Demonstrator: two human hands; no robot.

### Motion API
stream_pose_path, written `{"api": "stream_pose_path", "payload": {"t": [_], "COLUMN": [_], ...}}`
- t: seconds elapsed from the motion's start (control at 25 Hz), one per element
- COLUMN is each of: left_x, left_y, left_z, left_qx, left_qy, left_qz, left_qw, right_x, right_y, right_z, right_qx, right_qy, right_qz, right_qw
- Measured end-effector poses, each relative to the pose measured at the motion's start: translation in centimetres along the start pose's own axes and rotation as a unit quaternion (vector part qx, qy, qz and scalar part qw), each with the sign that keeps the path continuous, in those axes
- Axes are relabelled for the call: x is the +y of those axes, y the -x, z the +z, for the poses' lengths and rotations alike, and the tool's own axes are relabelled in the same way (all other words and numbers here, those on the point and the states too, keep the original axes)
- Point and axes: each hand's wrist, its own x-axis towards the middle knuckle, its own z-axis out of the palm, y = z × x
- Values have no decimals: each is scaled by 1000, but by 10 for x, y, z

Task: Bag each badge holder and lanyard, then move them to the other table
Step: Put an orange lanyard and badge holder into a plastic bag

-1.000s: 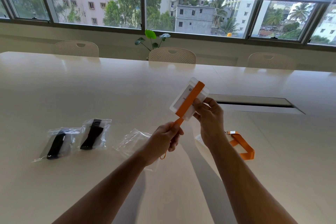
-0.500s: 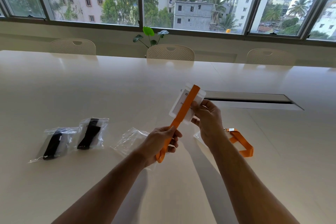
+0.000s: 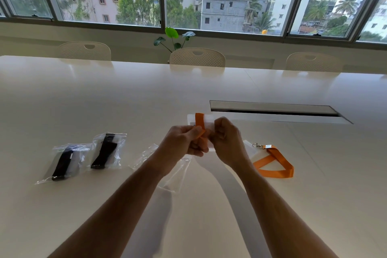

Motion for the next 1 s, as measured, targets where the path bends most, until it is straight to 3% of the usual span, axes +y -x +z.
{"api": "stream_pose_path", "payload": {"t": [0.12,0.24,0.36,0.44,0.52,0.72,1.0], "left_x": [2,0,-4,-10,-16,-20,-26], "left_y": [-3,-3,-4,-5,-5,-2,0], "left_z": [-6,-11,-14,-14,-13,-14,-17], "left_qx": [9,-30,39,99,123,89,103], "left_qy": [43,59,-129,-279,-351,-228,-201], "left_qz": [-15,-13,47,110,144,119,59], "left_qw": [999,998,990,949,917,962,972], "right_x": [4,9,12,12,12,12,15], "right_y": [4,9,15,17,19,25,32], "right_z": [2,0,-1,-2,-2,-2,6], "right_qx": [-35,-71,-82,-95,-115,-148,-167], "right_qy": [-39,-64,-93,-104,-114,-187,-188], "right_qz": [21,25,46,67,86,137,170], "right_qw": [998,995,991,988,983,961,953]}}
